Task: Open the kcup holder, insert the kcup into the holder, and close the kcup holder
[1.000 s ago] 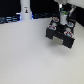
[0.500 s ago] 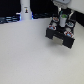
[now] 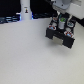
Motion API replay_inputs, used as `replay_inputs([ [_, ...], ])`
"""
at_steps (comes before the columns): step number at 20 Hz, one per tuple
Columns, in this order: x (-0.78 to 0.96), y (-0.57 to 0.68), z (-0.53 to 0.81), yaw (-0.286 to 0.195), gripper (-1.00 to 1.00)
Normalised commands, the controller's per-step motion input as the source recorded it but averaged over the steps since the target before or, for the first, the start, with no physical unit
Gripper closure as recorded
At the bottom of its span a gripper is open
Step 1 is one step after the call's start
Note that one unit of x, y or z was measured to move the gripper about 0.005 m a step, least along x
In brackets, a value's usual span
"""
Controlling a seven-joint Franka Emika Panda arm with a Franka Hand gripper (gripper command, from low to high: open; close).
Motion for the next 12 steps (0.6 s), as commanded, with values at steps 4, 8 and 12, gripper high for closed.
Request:
replay_inputs([
  [4, 0.10, 0.09, -0.19, 0.004, 1.00],
  [8, 0.12, 0.14, -0.08, 0.014, 1.00],
  [12, 0.10, 0.15, 0.03, 0.030, -1.00],
])
